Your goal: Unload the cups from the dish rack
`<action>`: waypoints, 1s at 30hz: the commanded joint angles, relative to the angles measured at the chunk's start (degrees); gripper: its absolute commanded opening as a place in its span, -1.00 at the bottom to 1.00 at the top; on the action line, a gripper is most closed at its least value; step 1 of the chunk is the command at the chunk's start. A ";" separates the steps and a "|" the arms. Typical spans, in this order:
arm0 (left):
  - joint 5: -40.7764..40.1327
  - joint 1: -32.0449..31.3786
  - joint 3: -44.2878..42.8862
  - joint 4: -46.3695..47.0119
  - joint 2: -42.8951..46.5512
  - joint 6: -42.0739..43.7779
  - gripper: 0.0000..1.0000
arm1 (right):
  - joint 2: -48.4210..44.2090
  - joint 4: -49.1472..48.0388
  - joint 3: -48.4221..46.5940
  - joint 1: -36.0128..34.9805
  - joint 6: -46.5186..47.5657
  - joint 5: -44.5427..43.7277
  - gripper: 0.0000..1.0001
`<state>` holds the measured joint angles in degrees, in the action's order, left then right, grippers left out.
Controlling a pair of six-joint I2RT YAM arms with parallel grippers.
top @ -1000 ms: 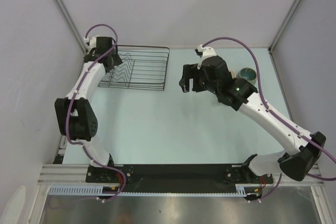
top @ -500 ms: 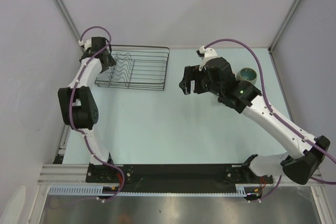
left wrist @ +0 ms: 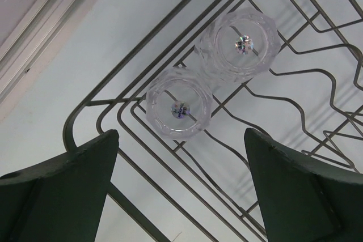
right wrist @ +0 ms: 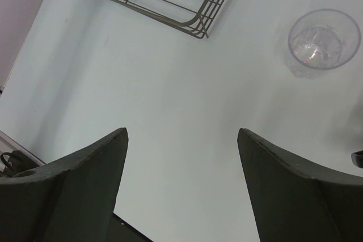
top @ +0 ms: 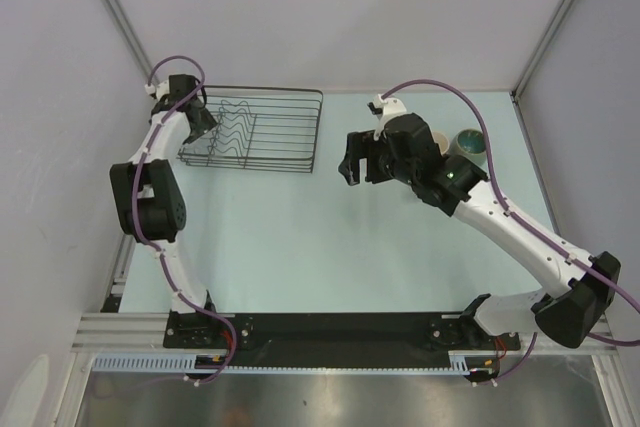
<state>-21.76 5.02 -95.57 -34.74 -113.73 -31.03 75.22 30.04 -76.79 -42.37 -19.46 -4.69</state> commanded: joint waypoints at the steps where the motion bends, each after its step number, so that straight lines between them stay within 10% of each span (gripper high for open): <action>1: 1.54 1.49 -0.14 1.26 -0.96 -0.44 0.94 | -0.16 -2.71 0.07 -0.17 -0.49 0.29 0.66; 8: 5.06 1.58 0.03 1.26 -3.86 -0.61 0.72 | 0.45 -2.36 -0.11 -0.08 -0.75 -0.15 0.66; 30: 8.57 1.40 6.71 2.66 3.51 -3.43 -0.96 | 2.82 -5.17 1.38 -0.08 -3.30 0.56 0.65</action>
<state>-16.10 6.33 -91.26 -30.22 -115.07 -31.64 77.38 27.92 -75.66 -42.37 -21.32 -4.62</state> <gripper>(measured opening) 0.535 0.828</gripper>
